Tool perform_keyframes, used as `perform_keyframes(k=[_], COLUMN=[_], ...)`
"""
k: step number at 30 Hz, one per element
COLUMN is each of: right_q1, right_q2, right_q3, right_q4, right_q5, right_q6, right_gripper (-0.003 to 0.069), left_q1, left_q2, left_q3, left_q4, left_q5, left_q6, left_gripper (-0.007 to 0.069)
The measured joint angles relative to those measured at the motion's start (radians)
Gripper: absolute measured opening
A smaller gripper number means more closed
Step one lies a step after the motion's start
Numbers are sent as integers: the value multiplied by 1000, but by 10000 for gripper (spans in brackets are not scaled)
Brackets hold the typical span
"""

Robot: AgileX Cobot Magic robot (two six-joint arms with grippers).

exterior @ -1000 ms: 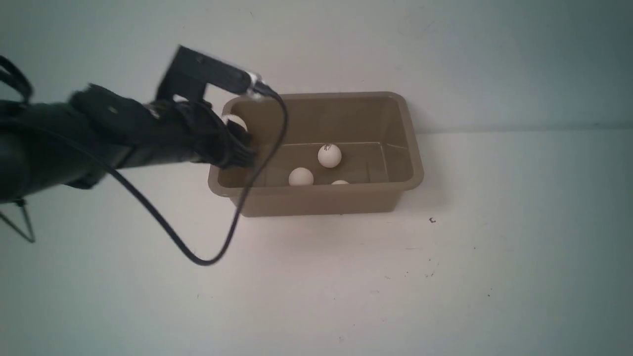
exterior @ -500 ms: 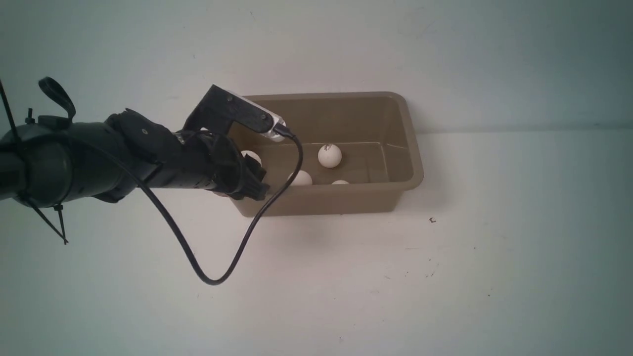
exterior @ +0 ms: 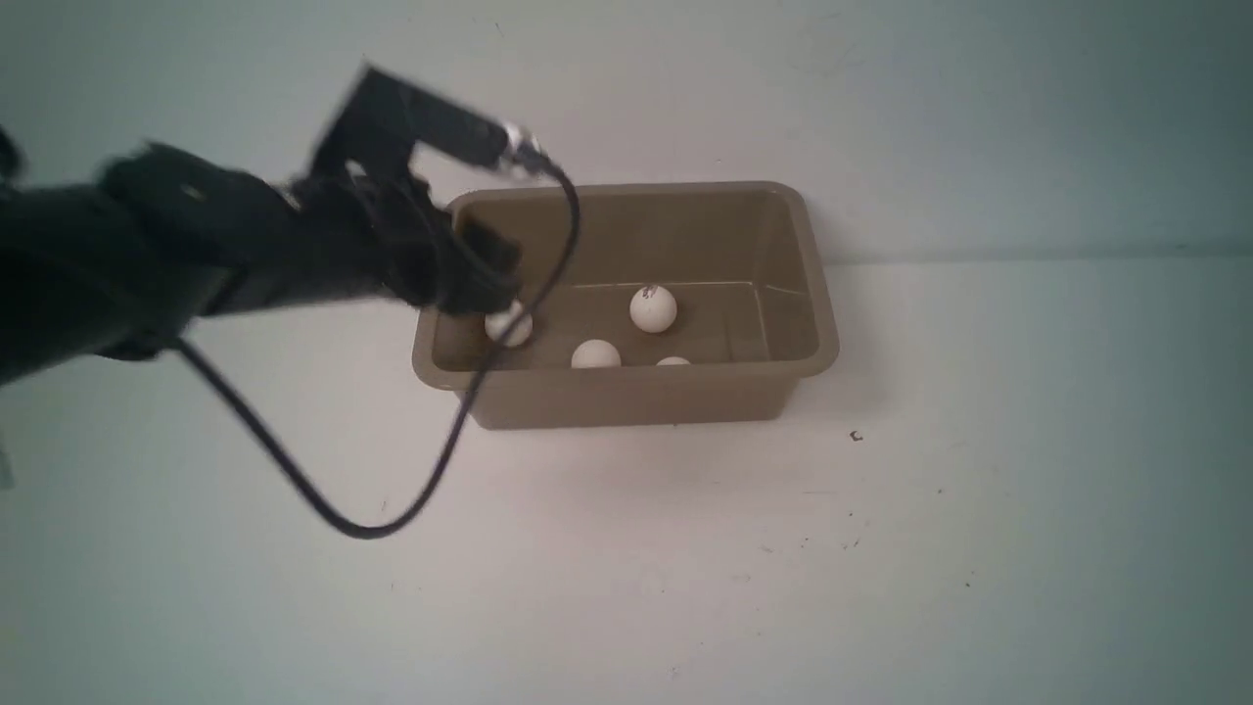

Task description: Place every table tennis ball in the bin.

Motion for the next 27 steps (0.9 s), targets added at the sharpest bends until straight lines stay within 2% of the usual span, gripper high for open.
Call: perform_keyframes(k=[2, 3, 4, 5, 7, 13, 20, 27], right_q1=[0, 0, 0, 0, 0, 0, 0, 0], right_q2=[0, 0, 0, 0, 0, 0, -1, -1], right_q3=[0, 0, 0, 0, 0, 0, 0, 0], right_q4=[-4, -5, -6, -8, -17, -50, -108, -100], right_q5=[0, 0, 0, 0, 6, 16, 18, 18], right_q6=[0, 0, 0, 0, -1, -13, -13, -13], right_gripper=[206, 206, 206, 206, 206, 206, 206, 206], left_q1=[0, 0, 0, 0, 0, 13, 148, 263], left_q2=[-84, -155, -164, -216, -318, -493, -870, -1106], left_q3=[0, 0, 0, 1, 21, 172, 488, 638], left_q4=[-1, -2, -2, -3, -4, 12, -6, -8], left_q5=[3, 10, 10, 25, 56, 60, 29, 97], left_q6=[0, 0, 0, 0, -7, -12, -85, -107], left_gripper=[237, 140, 140, 64, 9, -4, -4, -4])
